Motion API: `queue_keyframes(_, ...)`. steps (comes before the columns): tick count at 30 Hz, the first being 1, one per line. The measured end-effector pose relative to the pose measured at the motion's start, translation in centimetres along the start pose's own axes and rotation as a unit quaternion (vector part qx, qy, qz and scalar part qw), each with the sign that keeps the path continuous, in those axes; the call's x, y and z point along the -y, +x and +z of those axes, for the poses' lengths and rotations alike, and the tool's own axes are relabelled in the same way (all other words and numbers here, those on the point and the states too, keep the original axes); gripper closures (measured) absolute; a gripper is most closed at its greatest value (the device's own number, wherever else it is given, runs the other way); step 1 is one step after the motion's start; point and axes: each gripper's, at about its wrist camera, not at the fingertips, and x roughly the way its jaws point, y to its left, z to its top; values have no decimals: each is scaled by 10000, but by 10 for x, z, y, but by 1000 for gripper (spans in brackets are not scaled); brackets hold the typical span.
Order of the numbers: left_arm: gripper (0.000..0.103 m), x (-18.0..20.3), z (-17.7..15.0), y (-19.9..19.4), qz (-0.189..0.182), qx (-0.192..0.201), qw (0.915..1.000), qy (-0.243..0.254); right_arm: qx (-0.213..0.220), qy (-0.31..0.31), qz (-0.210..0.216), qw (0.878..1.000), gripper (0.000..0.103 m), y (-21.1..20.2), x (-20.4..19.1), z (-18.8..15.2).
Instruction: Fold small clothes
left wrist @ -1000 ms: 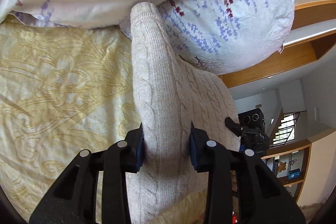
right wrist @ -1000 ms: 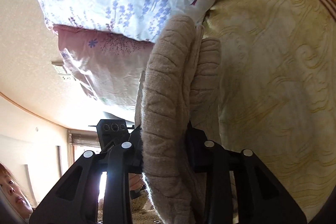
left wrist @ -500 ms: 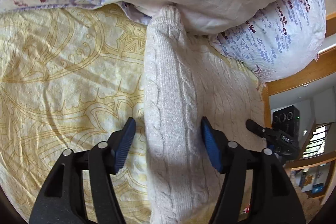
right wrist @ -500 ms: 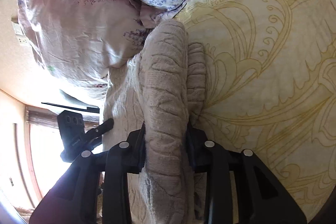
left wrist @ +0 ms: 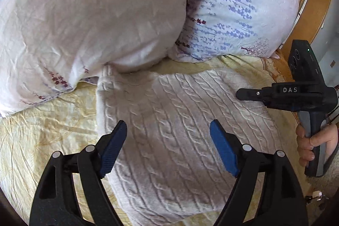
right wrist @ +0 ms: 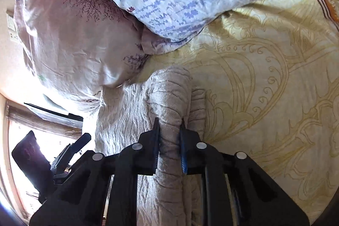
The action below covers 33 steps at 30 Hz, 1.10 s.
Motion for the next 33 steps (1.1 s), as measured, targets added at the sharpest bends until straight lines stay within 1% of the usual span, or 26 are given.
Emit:
queue_keyframes(1, 23, 2, -1, 2, -53, -32, 10000, -20, 90, -88, -133, 9998, 93, -9, 0, -2)
queue_keyframes(3, 23, 5, -6, 2, -108, -65, 9999, 16, 198, -65, -320, 9993, 94, -14, 3, 0)
queue_keyframes(8, 23, 4, -20, 10, -171, -309, 9993, 76, 202, 89, -696, 9973, 94, -10, 18, 4)
queue_keyframes(12, 23, 9, -24, 20, -88, -425, 9988, 240, 205, 139, -734, 9970, 94, -8, 23, 1)
queue_keyframes(16, 20, 10, -26, 23, 8, -409, 9988, 272, 183, 78, -706, 9973, 93, -12, 21, 0)
queue_keyframes(17, 20, 10, -25, 22, 16, -401, 9989, 247, 181, 85, -650, 9977, 93, -15, 21, -1)
queue_keyframes(18, 20, 10, -25, 19, 14, -386, 9990, 223, 193, 96, -607, 9979, 89, -18, 21, -2)
queue_keyframes(21, 20, 6, -26, 6, -66, -263, 9995, 135, 245, 81, -546, 9982, 75, -31, 19, -7)
queue_keyframes(22, 20, 4, -27, -2, -111, -176, 9997, 101, 273, 53, -528, 9982, 72, -37, 18, -10)
queue_keyframes(23, 20, 2, -29, -11, -144, -54, 9998, 80, 302, 46, -477, 9984, 65, -44, 18, -14)
queue_keyframes(24, 19, -1, -32, -20, -170, 78, 9998, 76, 327, 45, -402, 9986, 61, -50, 18, -19)
queue_keyframes(26, 19, -7, -43, -38, -134, 308, 9993, 143, 348, 23, -321, 9989, 60, -61, 20, -31)
queue_keyframes(28, 19, -13, -62, -53, -34, 468, 9984, 309, 322, 15, -269, 9991, 60, -70, 23, -45)
queue_keyframes(32, 20, -14, -101, -75, 184, 603, 9956, 688, 207, 131, -179, 9995, 60, -75, 27, -68)
queue_keyframes(33, 23, -12, -110, -78, 206, 615, 9949, 772, 183, 151, -156, 9996, 60, -74, 27, -72)
